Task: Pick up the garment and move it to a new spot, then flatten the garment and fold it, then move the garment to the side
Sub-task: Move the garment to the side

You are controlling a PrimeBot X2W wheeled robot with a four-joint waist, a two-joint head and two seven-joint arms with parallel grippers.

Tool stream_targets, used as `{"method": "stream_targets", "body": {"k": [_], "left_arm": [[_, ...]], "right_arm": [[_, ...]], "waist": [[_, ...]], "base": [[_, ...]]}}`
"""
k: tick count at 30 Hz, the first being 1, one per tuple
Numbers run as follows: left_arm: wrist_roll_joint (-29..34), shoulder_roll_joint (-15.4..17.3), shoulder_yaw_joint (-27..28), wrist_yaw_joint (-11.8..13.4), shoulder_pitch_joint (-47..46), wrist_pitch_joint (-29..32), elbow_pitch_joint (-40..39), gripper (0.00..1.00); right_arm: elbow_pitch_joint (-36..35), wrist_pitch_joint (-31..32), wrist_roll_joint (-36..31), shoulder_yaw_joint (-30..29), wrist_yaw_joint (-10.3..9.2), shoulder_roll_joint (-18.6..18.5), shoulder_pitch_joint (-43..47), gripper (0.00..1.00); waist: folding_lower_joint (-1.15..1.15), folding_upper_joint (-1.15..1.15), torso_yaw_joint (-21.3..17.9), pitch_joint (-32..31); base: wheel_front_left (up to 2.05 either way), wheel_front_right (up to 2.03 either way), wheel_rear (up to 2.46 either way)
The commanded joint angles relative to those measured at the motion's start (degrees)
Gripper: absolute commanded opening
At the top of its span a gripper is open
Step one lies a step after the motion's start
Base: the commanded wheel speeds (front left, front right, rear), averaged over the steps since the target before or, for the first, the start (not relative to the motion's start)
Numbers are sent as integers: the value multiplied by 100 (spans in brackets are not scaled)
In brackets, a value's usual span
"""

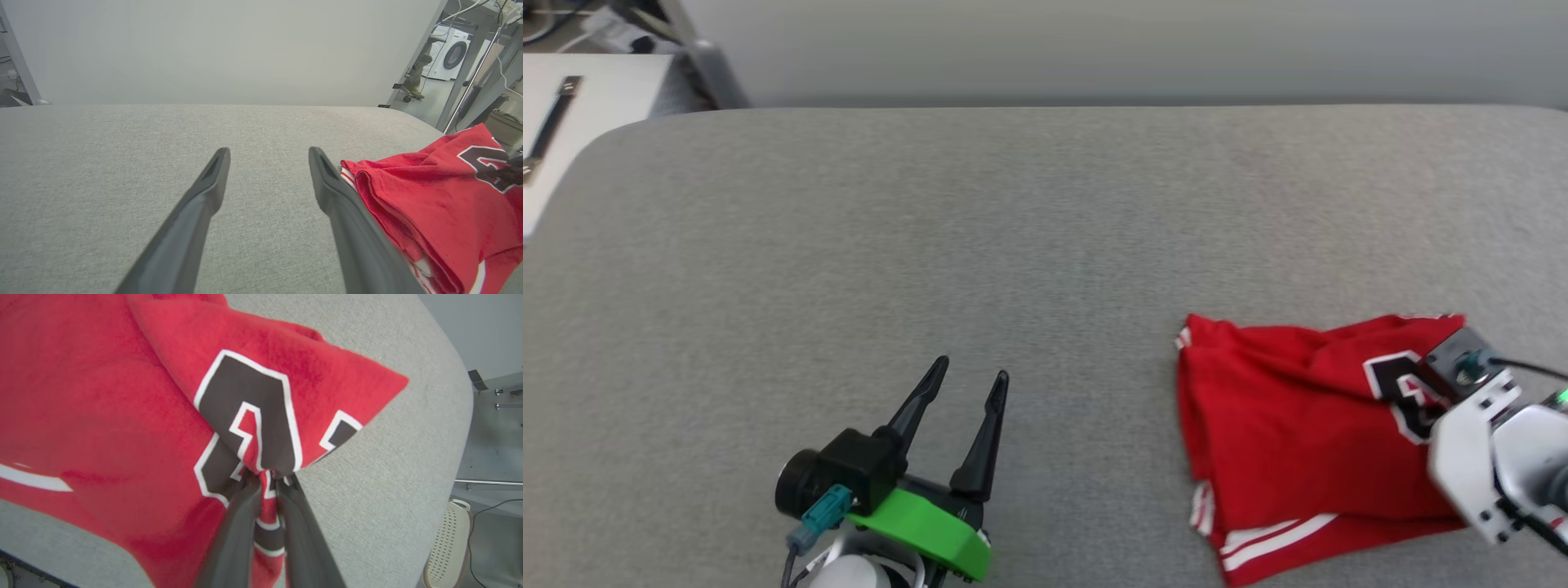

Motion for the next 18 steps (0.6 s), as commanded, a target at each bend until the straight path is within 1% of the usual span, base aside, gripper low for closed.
{"method": "stream_targets", "body": {"k": [1, 4, 6, 9, 10, 14, 18], "left_arm": [[-11, 25, -42, -17, -143, -33, -53, 100], [38, 60, -224, -17, -335, -33, -148, 100], [59, 102, -318, -17, -472, -33, -233, 100], [130, 232, -486, -17, -720, -33, -354, 100], [151, 280, -522, -17, -818, -33, -398, 100], [202, 404, -578, -17, -1168, -33, -581, 100], [272, 501, -626, -17, -1449, -33, -761, 100]], "right_arm": [[-22, -86, 20, 33, -5, -204, -194, 0], [33, -271, -83, 143, -5, -692, -469, 0], [118, -388, -207, 218, -5, -952, -656, 0], [357, -624, -360, 207, -5, -1204, -953, 0], [451, -692, -419, 168, -5, -1247, -1073, 0], [855, -1001, -545, -232, -5, -1212, -1414, 0], [1353, -1375, -759, -730, -5, -1018, -1665, 0]], "waist": [[0, 0, -603, 265], [0, 0, -886, 516], [0, 0, -1064, 712], [0, 0, -1303, 1032], [0, 0, -1389, 1166], [0, 0, -1627, 1633], [0, 0, -1756, 2051]], "base": [[0, 0, 0], [0, 0, 0], [0, 0, 0], [0, 0, 0], [0, 0, 0], [0, 0, 0], [0, 0, 0]]}}
